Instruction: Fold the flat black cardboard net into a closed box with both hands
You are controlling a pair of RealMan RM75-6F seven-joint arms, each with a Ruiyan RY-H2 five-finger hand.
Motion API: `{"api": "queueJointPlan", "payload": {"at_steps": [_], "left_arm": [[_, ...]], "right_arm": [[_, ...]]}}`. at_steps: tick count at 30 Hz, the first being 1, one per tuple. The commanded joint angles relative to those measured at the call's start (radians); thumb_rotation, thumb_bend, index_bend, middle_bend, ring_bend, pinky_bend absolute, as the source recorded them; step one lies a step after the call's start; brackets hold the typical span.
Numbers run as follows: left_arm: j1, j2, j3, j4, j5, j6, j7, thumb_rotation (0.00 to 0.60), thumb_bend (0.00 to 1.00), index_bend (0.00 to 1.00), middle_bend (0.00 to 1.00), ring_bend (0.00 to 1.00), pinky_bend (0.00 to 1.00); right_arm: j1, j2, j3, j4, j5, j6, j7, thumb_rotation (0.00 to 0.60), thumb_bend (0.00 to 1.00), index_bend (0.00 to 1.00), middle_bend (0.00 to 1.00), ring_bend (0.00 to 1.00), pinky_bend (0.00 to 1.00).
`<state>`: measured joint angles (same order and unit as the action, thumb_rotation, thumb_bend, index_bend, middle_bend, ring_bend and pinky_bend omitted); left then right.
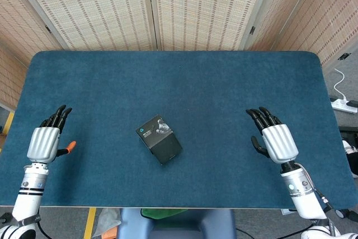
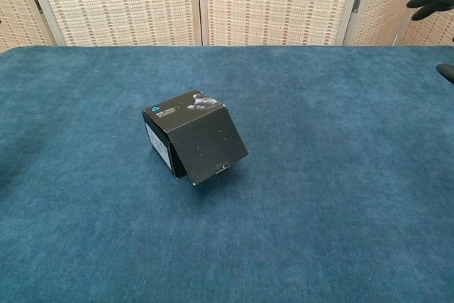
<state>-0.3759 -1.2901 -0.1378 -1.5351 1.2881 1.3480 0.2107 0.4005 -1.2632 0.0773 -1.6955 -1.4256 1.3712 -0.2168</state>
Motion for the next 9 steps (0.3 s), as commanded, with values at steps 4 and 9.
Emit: {"api": "queueJointPlan", "payload": {"at_steps": [4,9], "left_arm": [[0.002,0.000,-0.003,0.000,0.002,-0.003,0.001,0.600,0.22,0.11,0.14,0.20,0.30],[0.004,-0.001,-0.006,0.000,0.004,-0.005,0.001,0.600,0.22,0.11,0.14,0.20,0.30]], "right_arm": [[-0.005,0.000,0.007,0.000,-0.004,-0.006,-0.001,0.600,0.43,0.11,0.13,0.08,0.28],[-0.009,-0.001,0.012,0.000,-0.007,-0.011,-0.002,0.600,0.43,0.11,0.13,0.08,0.28]]}}
